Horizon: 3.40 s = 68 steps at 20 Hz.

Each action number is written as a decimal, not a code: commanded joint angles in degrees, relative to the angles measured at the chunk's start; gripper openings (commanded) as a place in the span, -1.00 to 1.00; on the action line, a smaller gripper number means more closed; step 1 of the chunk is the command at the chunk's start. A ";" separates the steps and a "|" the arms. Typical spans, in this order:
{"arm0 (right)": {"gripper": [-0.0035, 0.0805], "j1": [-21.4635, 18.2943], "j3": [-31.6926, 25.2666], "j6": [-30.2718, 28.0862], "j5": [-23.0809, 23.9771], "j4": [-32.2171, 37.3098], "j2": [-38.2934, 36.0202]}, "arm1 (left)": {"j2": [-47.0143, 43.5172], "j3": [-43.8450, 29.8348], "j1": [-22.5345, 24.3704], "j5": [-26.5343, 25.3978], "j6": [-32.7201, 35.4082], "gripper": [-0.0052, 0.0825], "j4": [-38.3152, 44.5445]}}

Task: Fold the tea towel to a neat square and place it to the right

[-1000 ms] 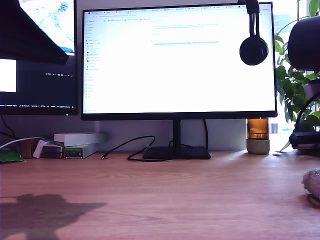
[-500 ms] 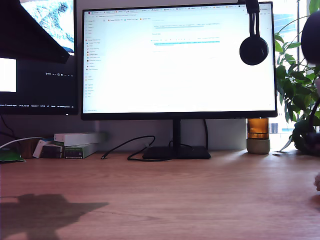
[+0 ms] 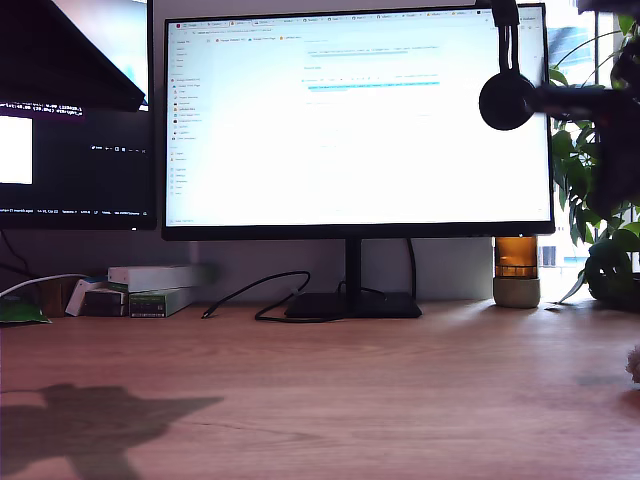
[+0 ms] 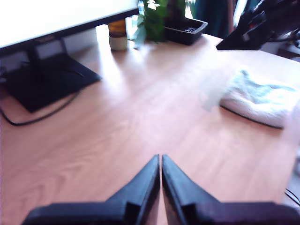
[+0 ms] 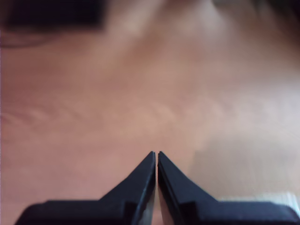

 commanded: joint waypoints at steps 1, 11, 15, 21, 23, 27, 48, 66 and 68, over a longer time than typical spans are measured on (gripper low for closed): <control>-0.92 -0.57 -0.52 -4.39 -0.15 5.20 0.46 | -0.02 -0.96 0.13 -1.62 -0.87 -0.93 2.14; -0.92 -26.14 -0.74 -14.05 -16.81 12.79 0.44 | 6.47 -0.98 16.76 -2.71 -1.53 -0.93 11.93; -0.92 -29.81 -2.78 -14.29 -20.76 14.01 -2.99 | 4.31 -1.01 26.43 -3.02 -3.19 -0.93 10.47; -0.92 -29.27 -10.21 -14.95 -20.83 27.06 -12.24 | -0.50 -4.31 34.40 -2.60 -6.08 -0.93 9.90; -0.92 -28.09 -10.88 -15.19 -20.87 27.02 -13.07 | -1.68 -4.31 33.99 -2.62 -6.14 -0.93 9.90; -0.92 -27.76 -13.14 -19.87 -20.83 28.35 -12.92 | -2.38 -4.46 33.73 -4.48 -5.92 -0.93 8.41; -0.92 -33.07 -34.01 -18.34 -34.16 36.26 -23.61 | -30.77 -20.06 33.66 -8.04 -7.23 -0.93 -2.16; -0.92 -33.07 -37.13 -11.02 -38.25 9.01 -45.90 | -39.15 -20.04 33.66 -12.15 -12.26 -0.93 -23.61; -0.92 -33.07 -37.11 -11.02 -38.23 8.07 -45.90 | -39.12 -20.04 33.66 -12.72 -11.91 -0.93 -24.92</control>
